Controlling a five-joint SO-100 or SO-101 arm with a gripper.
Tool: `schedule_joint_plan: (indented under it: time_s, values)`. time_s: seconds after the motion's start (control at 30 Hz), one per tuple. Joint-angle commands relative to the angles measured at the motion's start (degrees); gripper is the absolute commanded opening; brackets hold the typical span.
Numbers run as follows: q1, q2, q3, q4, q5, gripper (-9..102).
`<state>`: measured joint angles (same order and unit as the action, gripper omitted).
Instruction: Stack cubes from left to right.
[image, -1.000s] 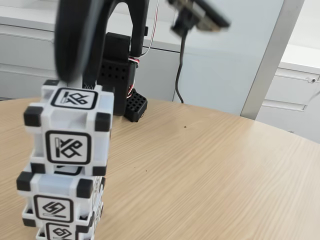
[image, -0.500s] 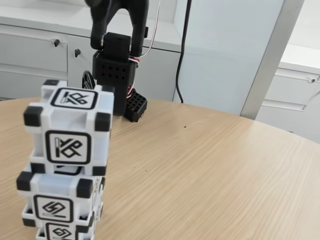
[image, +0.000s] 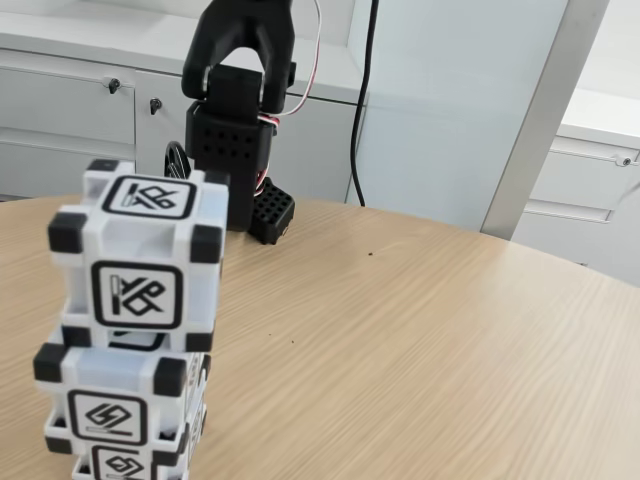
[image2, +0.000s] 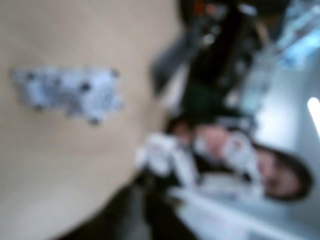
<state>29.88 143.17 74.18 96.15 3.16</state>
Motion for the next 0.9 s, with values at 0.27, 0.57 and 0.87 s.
schedule_joint_plan:
  time_s: [0.27,0.57,0.87]
  values:
    - [-0.4,8.9,26.4,-6.0,-3.3,0]
    - [-0.4,16.8,52.7,-25.2,-3.7,0]
    - [0.2,16.9,68.2,-31.9,-10.5,0]
